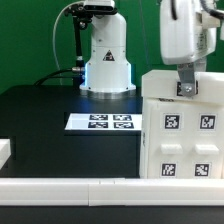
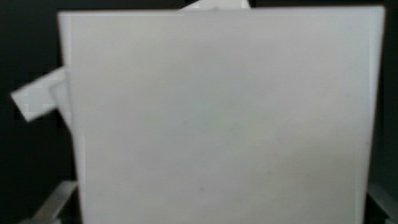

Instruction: Assemble cabinet

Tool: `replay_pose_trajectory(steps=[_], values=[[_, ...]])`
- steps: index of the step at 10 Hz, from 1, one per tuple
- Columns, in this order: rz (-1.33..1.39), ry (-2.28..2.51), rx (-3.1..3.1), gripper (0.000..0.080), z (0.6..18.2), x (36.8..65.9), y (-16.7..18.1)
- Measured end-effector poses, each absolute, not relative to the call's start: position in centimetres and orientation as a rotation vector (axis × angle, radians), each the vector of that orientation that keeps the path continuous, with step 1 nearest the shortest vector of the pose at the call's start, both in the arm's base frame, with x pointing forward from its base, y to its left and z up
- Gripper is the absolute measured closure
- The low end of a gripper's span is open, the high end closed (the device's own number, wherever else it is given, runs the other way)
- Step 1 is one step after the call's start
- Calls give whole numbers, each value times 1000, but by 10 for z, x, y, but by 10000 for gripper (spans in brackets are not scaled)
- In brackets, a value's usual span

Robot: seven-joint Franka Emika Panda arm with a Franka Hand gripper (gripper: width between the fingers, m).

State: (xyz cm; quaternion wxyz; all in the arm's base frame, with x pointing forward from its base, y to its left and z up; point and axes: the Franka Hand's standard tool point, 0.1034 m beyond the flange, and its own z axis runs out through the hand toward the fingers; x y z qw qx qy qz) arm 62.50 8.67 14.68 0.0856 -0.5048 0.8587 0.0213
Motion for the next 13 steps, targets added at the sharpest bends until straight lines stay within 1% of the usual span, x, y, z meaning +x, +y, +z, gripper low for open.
replay_pose_trajectory(steps=[3, 4, 5, 6, 7, 8, 10, 11, 13], values=[[59, 2524, -1559, 245, 146, 625, 86], [57, 2498, -1603, 77, 147, 625, 87], [83, 2474, -1655, 24, 151, 623, 92], [91, 2384, -1761, 24, 164, 624, 97], [93, 2251, -1909, 4, 179, 623, 100], [81, 2068, -2118, 1, 186, 625, 103], [62, 1955, -2220, 2, 183, 627, 102], [49, 1814, -2344, 2, 183, 626, 102], [-15, 1354, -2663, 2, 185, 626, 98]])
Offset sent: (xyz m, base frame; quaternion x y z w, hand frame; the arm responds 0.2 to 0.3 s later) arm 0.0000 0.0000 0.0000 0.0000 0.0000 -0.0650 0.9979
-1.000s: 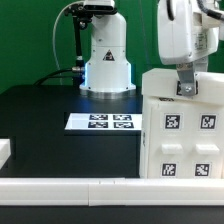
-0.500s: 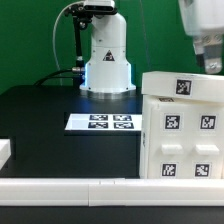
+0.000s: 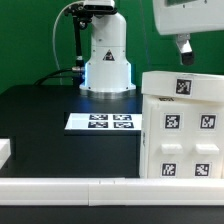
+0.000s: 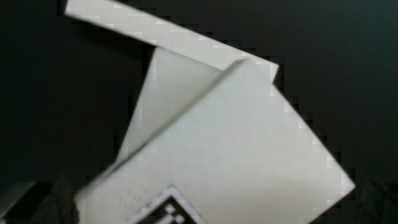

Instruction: Assemble cabinet

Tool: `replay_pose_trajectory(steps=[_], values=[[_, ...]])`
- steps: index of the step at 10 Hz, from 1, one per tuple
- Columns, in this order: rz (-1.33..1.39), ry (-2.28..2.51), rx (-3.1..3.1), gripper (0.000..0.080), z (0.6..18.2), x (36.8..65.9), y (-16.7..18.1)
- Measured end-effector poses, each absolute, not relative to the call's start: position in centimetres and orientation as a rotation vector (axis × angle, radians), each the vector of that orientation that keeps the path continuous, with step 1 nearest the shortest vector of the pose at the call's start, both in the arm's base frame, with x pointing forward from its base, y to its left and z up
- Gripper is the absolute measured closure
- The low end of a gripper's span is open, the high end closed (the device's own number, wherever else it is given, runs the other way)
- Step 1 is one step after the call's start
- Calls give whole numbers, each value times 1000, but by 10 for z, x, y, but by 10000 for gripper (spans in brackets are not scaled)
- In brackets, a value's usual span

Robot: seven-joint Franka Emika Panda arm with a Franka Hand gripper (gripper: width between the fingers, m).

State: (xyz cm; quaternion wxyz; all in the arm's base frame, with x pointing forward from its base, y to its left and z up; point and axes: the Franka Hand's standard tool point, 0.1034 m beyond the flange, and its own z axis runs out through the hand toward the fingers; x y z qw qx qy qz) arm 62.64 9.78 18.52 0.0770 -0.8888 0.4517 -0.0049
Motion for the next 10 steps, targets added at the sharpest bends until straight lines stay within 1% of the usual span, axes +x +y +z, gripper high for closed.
replay_pose_trajectory(steps=[2, 5, 8, 9, 10], values=[[-47, 933, -2844, 2, 183, 626, 100], [-73, 706, -2914, 2, 183, 626, 98], [-89, -114, -3078, 2, 187, 627, 91], [-131, -241, -3073, 2, 191, 630, 91], [-188, -244, -3052, 2, 193, 629, 80]])
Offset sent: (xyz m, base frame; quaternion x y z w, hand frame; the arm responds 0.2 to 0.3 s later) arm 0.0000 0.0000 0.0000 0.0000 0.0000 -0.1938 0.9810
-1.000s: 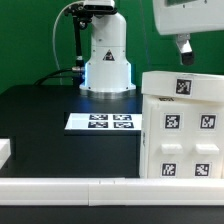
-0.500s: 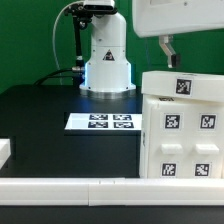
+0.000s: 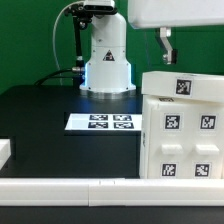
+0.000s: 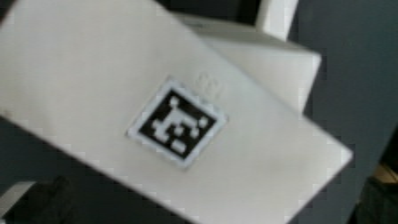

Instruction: Assemble cabinet

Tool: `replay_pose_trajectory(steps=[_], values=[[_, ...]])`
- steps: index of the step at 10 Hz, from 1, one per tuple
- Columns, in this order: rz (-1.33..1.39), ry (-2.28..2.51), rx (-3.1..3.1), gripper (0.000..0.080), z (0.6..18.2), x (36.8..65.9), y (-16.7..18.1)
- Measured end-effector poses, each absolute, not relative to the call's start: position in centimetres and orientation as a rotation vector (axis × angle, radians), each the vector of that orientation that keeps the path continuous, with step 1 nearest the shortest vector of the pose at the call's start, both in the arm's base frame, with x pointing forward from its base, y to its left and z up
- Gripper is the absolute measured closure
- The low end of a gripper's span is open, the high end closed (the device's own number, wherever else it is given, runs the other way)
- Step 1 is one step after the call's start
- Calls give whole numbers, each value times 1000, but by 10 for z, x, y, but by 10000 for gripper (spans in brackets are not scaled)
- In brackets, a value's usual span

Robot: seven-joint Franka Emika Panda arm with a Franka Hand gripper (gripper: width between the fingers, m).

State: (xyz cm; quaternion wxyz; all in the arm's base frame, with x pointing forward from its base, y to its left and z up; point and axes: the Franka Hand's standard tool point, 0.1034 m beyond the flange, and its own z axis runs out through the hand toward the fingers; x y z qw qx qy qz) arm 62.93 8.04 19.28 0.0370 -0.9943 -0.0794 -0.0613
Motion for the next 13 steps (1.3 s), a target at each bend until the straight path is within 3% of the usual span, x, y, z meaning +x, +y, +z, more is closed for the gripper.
replay_pose_trajectory(steps=[3, 5, 6, 8, 13], values=[[-179, -557, -3052, 2, 190, 628, 74], [-149, -1156, -2960, 2, 184, 628, 79], [-147, -1231, -2933, 2, 184, 628, 76], [-145, -1215, -2939, 2, 184, 628, 73], [-5, -1079, -2981, 2, 161, 616, 82]])
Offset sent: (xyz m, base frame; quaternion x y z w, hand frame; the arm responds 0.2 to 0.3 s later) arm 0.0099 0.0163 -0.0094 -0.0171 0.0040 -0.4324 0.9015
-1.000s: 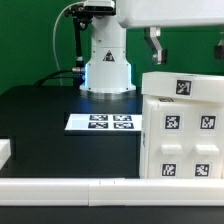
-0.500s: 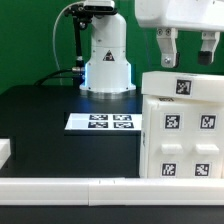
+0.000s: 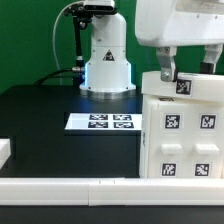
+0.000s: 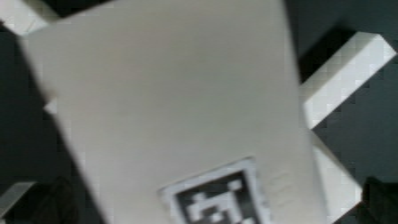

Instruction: Assemble cabinet

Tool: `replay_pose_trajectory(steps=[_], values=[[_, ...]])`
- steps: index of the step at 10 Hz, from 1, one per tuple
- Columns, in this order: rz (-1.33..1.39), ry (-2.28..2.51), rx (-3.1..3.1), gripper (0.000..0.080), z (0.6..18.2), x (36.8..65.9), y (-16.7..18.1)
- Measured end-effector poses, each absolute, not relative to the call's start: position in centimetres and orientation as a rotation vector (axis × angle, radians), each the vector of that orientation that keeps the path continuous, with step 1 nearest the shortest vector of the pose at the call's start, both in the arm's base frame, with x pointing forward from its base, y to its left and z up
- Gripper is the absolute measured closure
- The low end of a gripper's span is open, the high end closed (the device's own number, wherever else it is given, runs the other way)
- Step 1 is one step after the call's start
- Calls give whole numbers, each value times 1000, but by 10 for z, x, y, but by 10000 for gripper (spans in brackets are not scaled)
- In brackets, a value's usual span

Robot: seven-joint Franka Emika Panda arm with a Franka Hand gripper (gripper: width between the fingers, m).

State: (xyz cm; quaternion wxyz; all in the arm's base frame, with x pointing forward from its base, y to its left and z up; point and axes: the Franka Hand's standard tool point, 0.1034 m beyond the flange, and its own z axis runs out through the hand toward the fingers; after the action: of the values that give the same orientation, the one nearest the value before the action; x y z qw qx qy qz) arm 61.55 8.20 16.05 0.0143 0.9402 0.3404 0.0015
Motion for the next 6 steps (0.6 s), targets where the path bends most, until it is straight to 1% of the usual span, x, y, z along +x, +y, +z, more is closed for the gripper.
replay_pose_trajectory(steps=[2, 3, 4, 5, 6], values=[[4, 1039, 2929, 2, 153, 616, 80], [6, 1004, 2941, 29, 154, 616, 80], [5, 975, 2950, 162, 154, 616, 79], [5, 942, 2960, 245, 154, 616, 78], [7, 863, 2985, 245, 154, 616, 78]])
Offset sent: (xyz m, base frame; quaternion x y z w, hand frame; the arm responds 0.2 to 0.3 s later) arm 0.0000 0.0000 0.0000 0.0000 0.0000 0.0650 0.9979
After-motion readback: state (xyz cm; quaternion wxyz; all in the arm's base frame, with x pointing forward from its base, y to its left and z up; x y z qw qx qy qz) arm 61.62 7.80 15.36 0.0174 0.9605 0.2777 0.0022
